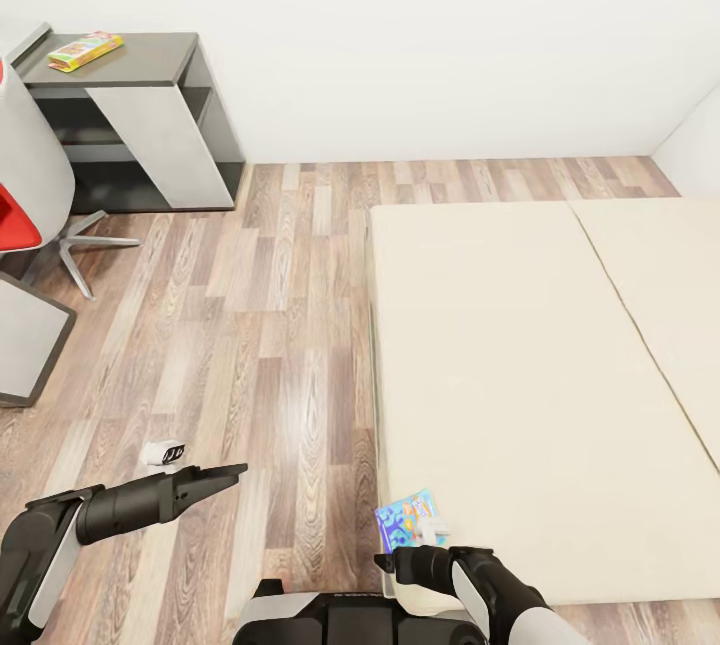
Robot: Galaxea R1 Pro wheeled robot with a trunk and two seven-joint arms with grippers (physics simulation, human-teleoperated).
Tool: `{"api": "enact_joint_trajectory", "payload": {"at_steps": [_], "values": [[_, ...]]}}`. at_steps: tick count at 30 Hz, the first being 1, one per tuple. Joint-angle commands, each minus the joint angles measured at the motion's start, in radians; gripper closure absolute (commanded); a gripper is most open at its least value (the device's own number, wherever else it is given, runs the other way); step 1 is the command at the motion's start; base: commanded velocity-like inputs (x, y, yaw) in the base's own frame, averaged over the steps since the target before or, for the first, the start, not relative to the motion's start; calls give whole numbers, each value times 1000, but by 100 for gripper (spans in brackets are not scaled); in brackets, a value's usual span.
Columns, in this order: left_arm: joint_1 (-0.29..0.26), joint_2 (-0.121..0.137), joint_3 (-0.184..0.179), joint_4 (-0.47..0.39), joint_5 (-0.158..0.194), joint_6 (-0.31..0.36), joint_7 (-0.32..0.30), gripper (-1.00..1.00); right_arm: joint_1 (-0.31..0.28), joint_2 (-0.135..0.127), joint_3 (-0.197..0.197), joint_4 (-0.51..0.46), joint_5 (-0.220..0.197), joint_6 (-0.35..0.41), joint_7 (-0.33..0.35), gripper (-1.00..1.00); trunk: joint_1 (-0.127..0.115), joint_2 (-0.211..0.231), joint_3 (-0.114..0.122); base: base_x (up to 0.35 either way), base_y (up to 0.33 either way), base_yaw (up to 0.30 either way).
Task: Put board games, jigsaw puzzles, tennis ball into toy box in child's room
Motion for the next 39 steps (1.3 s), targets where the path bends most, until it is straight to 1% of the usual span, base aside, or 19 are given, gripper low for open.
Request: {"api": "enact_joint_trajectory", "payload": {"at_steps": [1, 26, 32, 39], "values": [[0, 0, 0, 0, 1, 10, -3, -100, 0, 1, -8, -2, 3, 8, 4, -100, 0, -1, -1, 0, 0, 0], [0, 2, 0, 0, 1, 10, -3, -100, 0, 1, -8, -3, 4, -5, 4, -100, 0, -1, -1, 0, 11, 0], [0, 2, 1, 0, 1, 10, -3, -100, 0, 2, -7, -4, 6, -49, 3, -100, 0, -1, -1, 0, 0, 0], [0, 2, 1, 0, 1, 10, -3, -100, 0, 2, -7, -4, 6, -58, 3, -100, 0, -1, -1, 0, 0, 0]]}}
